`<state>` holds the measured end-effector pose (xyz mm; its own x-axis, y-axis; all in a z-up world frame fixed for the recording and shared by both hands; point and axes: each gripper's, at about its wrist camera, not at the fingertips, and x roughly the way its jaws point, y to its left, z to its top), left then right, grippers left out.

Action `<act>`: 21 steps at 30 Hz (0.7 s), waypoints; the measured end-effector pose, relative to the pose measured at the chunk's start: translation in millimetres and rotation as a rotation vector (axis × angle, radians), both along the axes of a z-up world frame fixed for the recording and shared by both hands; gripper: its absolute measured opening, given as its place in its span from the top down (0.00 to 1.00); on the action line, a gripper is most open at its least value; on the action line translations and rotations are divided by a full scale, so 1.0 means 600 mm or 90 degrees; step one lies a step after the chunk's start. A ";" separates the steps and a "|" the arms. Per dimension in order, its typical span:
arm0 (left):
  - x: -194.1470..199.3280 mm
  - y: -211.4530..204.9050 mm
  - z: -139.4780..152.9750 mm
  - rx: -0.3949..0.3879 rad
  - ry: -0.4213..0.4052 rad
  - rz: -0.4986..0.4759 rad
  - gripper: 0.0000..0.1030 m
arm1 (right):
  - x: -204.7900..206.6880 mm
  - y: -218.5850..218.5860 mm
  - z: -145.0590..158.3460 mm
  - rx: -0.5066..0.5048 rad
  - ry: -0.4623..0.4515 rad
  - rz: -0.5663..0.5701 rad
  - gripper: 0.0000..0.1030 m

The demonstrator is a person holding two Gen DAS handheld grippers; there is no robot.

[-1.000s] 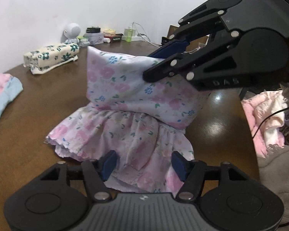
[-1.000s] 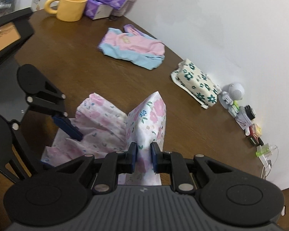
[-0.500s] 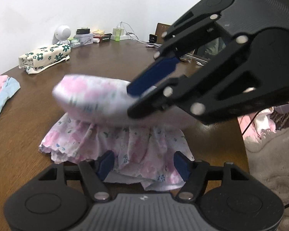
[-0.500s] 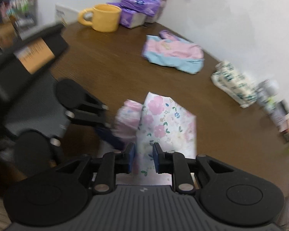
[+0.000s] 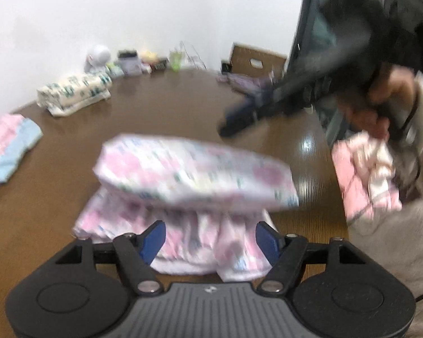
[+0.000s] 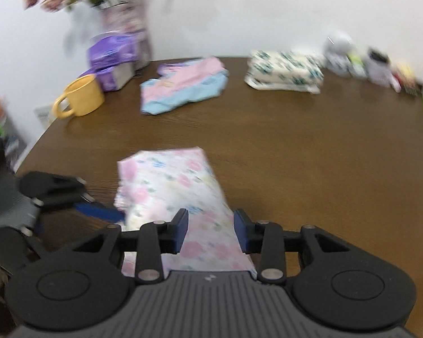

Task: Fold clothes
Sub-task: 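Lower the folded section onto the bundle and pinch its edge with the right gripper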

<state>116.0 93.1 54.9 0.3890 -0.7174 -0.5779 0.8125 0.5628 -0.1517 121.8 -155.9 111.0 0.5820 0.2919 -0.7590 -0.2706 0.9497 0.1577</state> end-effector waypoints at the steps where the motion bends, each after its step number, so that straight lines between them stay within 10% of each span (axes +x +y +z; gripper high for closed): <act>1: 0.003 0.009 0.011 -0.013 -0.008 0.016 0.32 | -0.011 -0.005 -0.001 0.014 0.005 0.001 0.65; 6: 0.031 0.042 0.052 -0.067 -0.020 0.098 0.30 | -0.065 -0.027 -0.007 0.084 0.028 0.008 0.61; 13: 0.118 0.027 0.029 -0.097 0.102 0.125 0.33 | -0.078 -0.045 -0.053 0.227 0.086 -0.018 0.64; 17: 0.158 0.040 -0.001 -0.152 0.186 0.107 0.86 | -0.087 -0.036 -0.068 0.264 0.058 0.015 0.93; 21: 0.165 0.082 -0.027 -0.197 0.213 0.097 0.87 | -0.121 0.009 -0.064 0.158 -0.025 0.141 0.94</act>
